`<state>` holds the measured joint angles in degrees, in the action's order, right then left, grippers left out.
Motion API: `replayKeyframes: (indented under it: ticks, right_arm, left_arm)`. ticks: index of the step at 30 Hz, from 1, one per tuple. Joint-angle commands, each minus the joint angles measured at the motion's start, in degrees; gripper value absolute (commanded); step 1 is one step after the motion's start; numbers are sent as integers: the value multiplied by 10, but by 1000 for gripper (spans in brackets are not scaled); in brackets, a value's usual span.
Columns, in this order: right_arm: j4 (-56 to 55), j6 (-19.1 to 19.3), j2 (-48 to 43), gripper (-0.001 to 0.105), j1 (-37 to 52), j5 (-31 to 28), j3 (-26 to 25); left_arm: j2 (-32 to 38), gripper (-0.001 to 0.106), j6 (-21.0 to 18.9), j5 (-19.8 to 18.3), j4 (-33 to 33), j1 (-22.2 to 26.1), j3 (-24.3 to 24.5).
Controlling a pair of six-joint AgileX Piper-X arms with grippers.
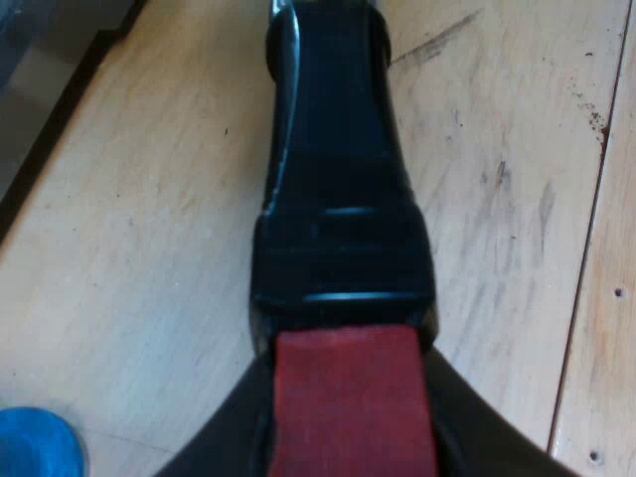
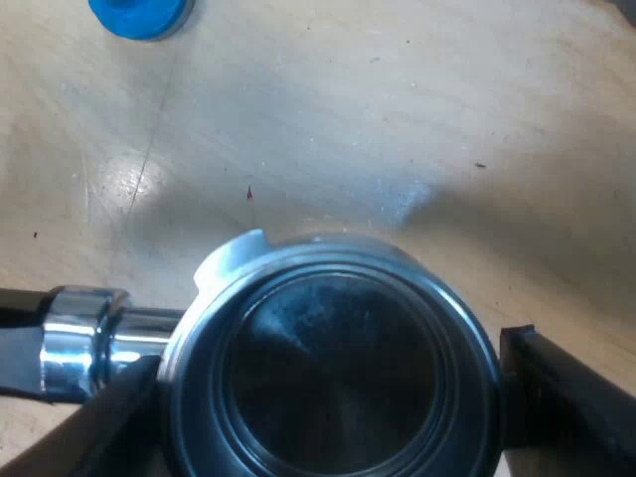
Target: Put the handle in the coffee machine
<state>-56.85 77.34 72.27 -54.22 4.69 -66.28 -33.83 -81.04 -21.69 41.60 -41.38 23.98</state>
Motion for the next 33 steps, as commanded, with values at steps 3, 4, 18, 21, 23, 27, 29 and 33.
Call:
replayKeyframes:
  ticks: [3,4,18,21,23,27,29,33]
  right_arm:
    - [8,10,-8,0,-1,3,-9]
    - [8,10,-8,0,-1,3,-9]
    - [9,26,-8,79,-1,-22,-9]
    - [9,29,-12,79,-1,-65,-9]
    - [9,37,-21,79,-1,-96,-9]
    - [9,40,-54,79,-1,-131,-9]
    - [9,44,-67,79,-1,-134,-9]
    - [8,51,-104,79,-1,-135,-9]
  left_arm:
    - [3,0,1,1,6,-3,2]
    - [3,0,1,1,6,-3,2]
    - [3,0,1,1,6,-3,2]
    - [3,0,0,1,11,-3,4]
    - [3,0,0,1,17,-3,8]
    - [3,0,0,1,33,-3,19]
    - [3,0,0,3,35,0,19]
    - [3,0,-8,6,44,35,26]
